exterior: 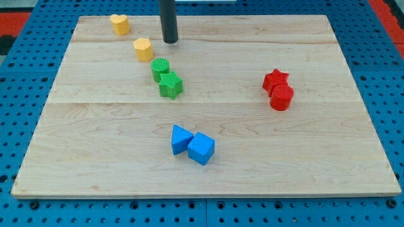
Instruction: Move the green star slightly right
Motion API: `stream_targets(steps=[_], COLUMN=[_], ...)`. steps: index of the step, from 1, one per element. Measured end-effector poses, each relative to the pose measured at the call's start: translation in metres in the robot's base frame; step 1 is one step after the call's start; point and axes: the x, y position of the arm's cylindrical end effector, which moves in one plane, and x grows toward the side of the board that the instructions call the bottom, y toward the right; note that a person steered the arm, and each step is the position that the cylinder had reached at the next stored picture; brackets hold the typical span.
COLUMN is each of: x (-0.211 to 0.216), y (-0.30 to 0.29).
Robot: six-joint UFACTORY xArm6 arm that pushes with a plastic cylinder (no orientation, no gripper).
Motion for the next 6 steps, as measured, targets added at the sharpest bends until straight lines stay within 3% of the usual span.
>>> stream_targets(steps=[3,6], x=[0.06,0.092], y=[-0.01,-0.056])
